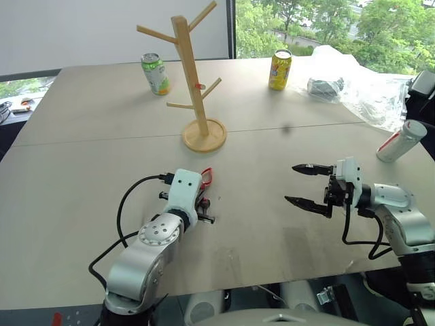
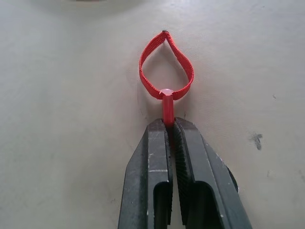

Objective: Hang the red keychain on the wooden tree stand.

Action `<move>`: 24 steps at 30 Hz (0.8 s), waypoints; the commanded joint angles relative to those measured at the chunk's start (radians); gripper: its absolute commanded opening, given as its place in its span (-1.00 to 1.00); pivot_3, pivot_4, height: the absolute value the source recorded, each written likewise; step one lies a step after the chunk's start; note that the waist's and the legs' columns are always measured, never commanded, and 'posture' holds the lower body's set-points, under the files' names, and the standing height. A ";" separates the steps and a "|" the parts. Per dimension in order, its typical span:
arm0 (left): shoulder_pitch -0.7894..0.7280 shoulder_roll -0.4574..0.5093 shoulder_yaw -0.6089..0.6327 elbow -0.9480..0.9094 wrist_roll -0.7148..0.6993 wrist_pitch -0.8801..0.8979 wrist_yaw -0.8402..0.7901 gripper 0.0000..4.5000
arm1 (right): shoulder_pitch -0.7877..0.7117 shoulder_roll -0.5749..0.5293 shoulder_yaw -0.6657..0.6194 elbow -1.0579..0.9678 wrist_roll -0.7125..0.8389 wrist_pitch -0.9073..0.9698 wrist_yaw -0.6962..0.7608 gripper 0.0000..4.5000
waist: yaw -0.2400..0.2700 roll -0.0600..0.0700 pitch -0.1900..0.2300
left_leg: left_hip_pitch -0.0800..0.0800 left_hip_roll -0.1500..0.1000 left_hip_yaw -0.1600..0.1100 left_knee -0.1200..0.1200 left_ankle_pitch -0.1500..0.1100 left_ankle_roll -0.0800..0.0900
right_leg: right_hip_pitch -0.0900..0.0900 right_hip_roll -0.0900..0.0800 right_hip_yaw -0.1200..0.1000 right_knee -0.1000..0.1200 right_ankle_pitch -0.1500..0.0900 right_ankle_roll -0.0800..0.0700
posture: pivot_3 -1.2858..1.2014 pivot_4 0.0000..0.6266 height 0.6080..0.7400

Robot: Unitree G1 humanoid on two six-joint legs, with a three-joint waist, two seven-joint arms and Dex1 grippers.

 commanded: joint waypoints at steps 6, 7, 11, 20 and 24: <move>0.077 -0.074 0.102 -0.073 0.071 -0.682 -0.029 -0.97 | -0.141 -0.020 -0.074 -0.075 0.077 0.057 -0.024 1.00 | 0.000 -0.001 0.000 | -0.001 0.001 0.001 0.000 0.000 0.000 | -0.001 -0.002 0.000 0.000 0.000 -0.001 | 0.03 -0.52 1.00; 0.081 -0.082 0.093 -0.072 0.076 -0.730 -0.034 -0.97 | -0.162 -0.026 -0.078 -0.091 0.096 0.080 -0.022 1.00 | 0.001 -0.001 0.000 | -0.001 0.000 0.001 0.000 0.000 0.000 | -0.001 -0.003 0.000 0.000 0.000 -0.001 | 0.03 -0.52 1.00; 0.059 -0.110 0.057 -0.043 0.110 -0.844 -0.035 -0.97 | -0.244 -0.054 -0.096 -0.139 0.165 0.166 -0.023 1.00 | 0.002 -0.001 0.000 | -0.002 -0.001 0.000 0.001 0.000 0.000 | -0.001 -0.004 -0.001 0.000 0.000 -0.001 | 0.03 -0.52 1.00; -0.092 -0.128 0.013 0.083 0.170 -0.932 -0.049 -0.97 | -0.360 -0.082 -0.113 -0.140 0.186 0.223 -0.024 1.00 | 0.001 -0.002 0.000 | -0.004 -0.001 -0.001 0.002 0.000 0.001 | -0.001 -0.002 -0.003 0.000 0.001 0.000 | 0.03 -0.52 1.00; -0.169 -0.132 0.020 0.150 0.202 -0.949 -0.043 -0.97 | -0.380 -0.082 -0.108 -0.143 0.176 0.219 -0.026 1.00 | 0.001 -0.002 0.000 | -0.004 -0.001 -0.001 0.003 -0.001 0.001 | -0.001 -0.002 -0.003 0.000 0.003 0.003 | 0.03 -0.52 1.00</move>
